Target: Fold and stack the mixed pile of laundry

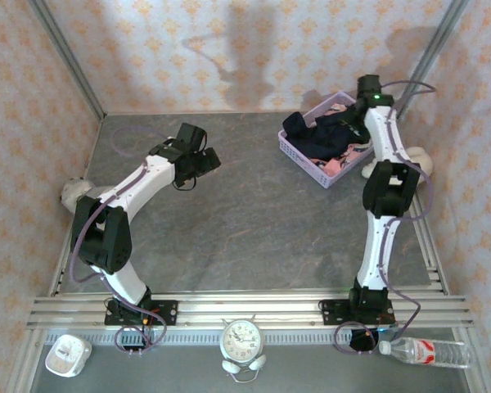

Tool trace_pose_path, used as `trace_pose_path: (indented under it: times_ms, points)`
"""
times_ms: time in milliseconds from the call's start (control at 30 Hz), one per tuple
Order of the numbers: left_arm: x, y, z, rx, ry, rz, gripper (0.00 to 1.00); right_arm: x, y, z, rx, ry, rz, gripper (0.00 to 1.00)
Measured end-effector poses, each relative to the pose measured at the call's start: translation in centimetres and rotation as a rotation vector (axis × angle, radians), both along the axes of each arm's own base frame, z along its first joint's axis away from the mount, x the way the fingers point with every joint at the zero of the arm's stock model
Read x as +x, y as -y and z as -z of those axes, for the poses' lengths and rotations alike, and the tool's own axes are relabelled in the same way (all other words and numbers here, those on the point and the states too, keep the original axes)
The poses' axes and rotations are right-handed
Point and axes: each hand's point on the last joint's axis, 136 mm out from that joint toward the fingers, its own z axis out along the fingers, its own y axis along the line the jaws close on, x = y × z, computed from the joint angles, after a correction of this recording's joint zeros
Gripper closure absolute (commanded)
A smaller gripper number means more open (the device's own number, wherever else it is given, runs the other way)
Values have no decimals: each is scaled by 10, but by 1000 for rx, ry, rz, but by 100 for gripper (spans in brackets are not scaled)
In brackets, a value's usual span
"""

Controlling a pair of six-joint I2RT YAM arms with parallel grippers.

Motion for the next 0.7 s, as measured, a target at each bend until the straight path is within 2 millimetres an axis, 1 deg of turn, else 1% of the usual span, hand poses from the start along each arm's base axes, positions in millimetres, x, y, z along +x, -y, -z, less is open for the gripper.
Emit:
trace_pose_path:
  times_ms: [100,133,167,233,267,300,333,400,467,500,533,600,633,700]
  points:
    - [1,1,-2,-3,3,8,3,5,-49,1,29,18,-73,27]
    - [0,1,-2,0,1,11,3,6,-62,4,44,16,-86,27]
    - [-1,1,-1,0,-5,15,3,8,-72,8,58,13,-95,28]
    - [-3,1,0,1,-14,20,3,16,-81,20,78,8,-90,32]
    - [-3,1,1,2,-17,20,3,20,-82,30,87,-1,-80,40]
    - [-4,1,1,4,-19,21,3,22,-80,41,92,-15,-68,54]
    - [-5,1,2,5,-22,22,4,24,-78,50,96,-28,-54,68]
    - [-6,0,4,8,-28,22,7,24,-71,68,88,-63,-34,100]
    - [-9,-1,7,14,-42,22,13,21,-65,75,79,-85,-19,100]
    - [-11,-2,8,19,-48,23,18,20,-63,75,79,-88,-15,100]
    - [-11,-2,8,20,-51,23,21,20,-61,72,76,-82,-14,100]
    - [-11,-3,8,22,-49,19,27,21,-60,59,73,-61,-20,100]
    - [-11,-3,8,21,-48,17,28,20,-60,49,70,-45,-28,100]
    - [-10,-3,7,18,-47,15,28,18,-62,17,76,7,-49,100]
